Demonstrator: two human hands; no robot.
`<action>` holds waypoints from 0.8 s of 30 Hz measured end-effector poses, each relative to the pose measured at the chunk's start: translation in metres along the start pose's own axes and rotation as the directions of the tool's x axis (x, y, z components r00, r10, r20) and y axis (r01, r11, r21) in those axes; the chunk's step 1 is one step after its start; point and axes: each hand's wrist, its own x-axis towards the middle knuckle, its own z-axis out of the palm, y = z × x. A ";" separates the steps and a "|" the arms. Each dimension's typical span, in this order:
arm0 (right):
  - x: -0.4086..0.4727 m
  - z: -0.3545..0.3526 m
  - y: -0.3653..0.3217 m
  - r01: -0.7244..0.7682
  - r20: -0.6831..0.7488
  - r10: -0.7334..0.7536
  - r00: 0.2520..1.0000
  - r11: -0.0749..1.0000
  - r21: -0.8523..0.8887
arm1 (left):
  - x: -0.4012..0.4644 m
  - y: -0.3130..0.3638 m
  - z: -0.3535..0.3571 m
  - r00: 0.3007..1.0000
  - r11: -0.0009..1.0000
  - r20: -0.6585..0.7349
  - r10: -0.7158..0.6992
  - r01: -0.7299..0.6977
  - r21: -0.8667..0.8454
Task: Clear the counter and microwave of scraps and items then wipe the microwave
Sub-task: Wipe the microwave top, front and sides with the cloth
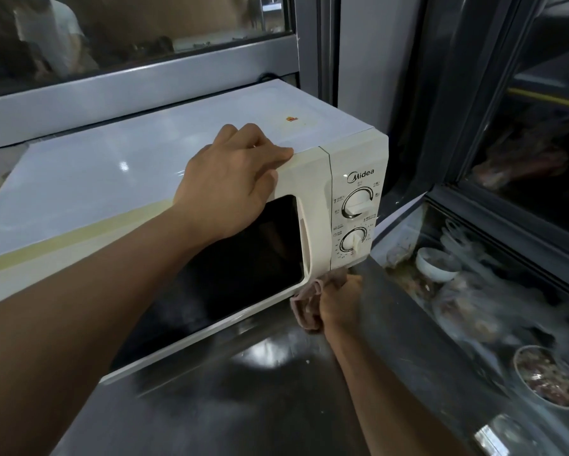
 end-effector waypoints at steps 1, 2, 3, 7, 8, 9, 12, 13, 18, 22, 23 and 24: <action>-0.006 0.005 0.000 0.004 0.018 -0.005 1.000 1.000 0.019 | 0.000 0.000 0.000 1.000 1.000 0.002 0.001 -0.001 -0.008; -0.012 0.008 -0.001 0.023 0.037 -0.024 0.999 0.999 0.030 | 0.000 0.000 0.000 1.000 1.000 0.005 0.006 -0.006 -0.020; -0.016 0.008 -0.002 0.042 0.055 -0.044 0.998 0.998 0.040 | 0.000 0.000 -0.001 1.000 0.999 0.009 0.012 -0.011 -0.034; -0.037 -0.004 -0.016 0.162 0.042 -0.163 0.986 0.986 0.037 | -0.001 -0.002 -0.003 0.999 0.997 0.024 0.025 -0.024 -0.078; -0.045 -0.007 -0.022 0.227 0.024 -0.228 0.973 0.972 0.055 | -0.001 -0.003 -0.004 1.000 0.995 0.022 0.019 -0.017 -0.099; -0.052 -0.008 -0.026 0.297 0.002 -0.297 0.955 0.953 0.064 | -0.001 -0.003 -0.007 1.000 0.992 0.021 0.008 -0.006 -0.127; -0.056 -0.009 -0.029 0.451 -0.035 -0.451 0.892 0.893 -0.006 | -0.002 -0.001 -0.020 0.999 0.985 0.029 0.015 -0.009 -0.172; -0.055 -0.009 -0.032 0.496 -0.011 -0.497 0.868 0.867 -0.034 | -0.003 0.000 -0.026 0.999 0.987 0.027 0.031 -0.026 -0.158; -0.059 -0.010 -0.086 0.655 -0.076 -0.662 0.746 0.749 -0.102 | -0.023 -0.011 -0.052 0.998 0.996 0.029 0.047 -0.045 -0.077; -0.061 -0.003 -0.120 0.670 -0.133 -0.704 0.697 0.707 -0.227 | -0.045 -0.028 -0.055 0.994 0.997 0.076 0.078 -0.080 0.022; -0.060 0.000 -0.126 0.674 -0.131 -0.715 0.687 0.694 -0.253 | -0.049 -0.032 -0.055 0.992 0.994 0.082 0.091 -0.095 0.049; -0.060 0.003 -0.131 0.683 -0.129 -0.733 0.668 0.673 -0.283 | -0.052 -0.036 -0.054 0.991 0.991 0.083 0.105 -0.111 0.069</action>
